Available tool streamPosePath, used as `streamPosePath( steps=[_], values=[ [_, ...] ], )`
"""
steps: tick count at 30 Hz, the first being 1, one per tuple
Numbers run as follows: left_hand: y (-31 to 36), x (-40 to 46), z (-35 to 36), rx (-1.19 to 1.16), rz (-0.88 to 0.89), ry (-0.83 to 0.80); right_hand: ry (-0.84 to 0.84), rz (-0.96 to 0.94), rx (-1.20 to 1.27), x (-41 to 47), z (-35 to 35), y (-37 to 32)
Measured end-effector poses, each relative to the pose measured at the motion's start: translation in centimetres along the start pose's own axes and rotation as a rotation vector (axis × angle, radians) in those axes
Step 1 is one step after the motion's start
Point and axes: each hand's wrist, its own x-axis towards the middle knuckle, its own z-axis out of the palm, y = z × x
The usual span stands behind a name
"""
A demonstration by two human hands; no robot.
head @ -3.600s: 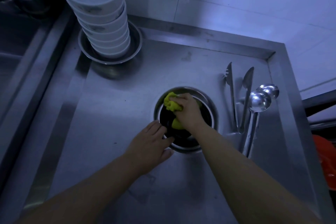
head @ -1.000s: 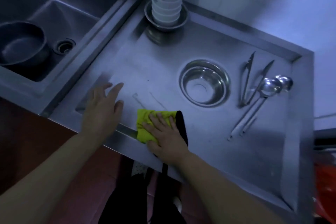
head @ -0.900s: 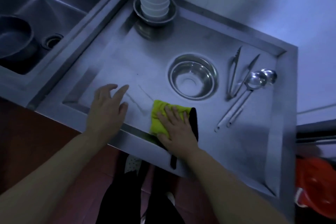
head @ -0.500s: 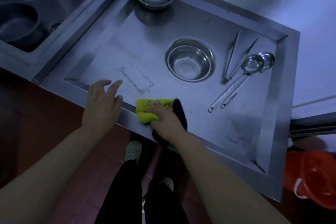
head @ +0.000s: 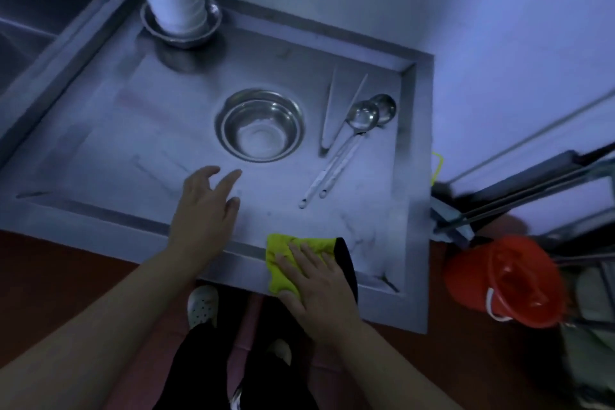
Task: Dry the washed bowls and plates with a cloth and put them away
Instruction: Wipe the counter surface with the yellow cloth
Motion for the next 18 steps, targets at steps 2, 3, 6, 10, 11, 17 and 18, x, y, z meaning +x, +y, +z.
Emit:
streamPosePath(
  steps=[2,3,6,10,11,17,18],
  values=[
    [3.2,0.9,1.3,-0.023,0.062,-0.031,0.001,0.094,-0.003,-1.9,-0.8,3.0],
    [4.6,1.3,1.8,-0.034,0.081,-0.052,0.007,0.138,-0.014,-2.5,-1.2,4.4],
    [7.6,2.5,3.4,-0.034,0.128,-0.107,0.007,0.242,-0.051,-2.6,-1.9,7.8],
    [8.9,4.1,5.9,0.055,0.158,-0.169,0.021,0.297,-0.071,-0.2,-2.0,9.4],
    [9.0,4.6,6.5,0.074,0.151,-0.184,0.028,0.312,-0.084,0.7,-1.9,9.6],
    [9.0,7.9,9.8,0.204,0.187,-0.306,0.168,0.368,-0.139,4.9,-3.0,11.4],
    [8.9,8.4,10.3,0.206,0.185,-0.320,0.209,0.363,-0.149,5.4,-3.5,11.7]
  ],
)
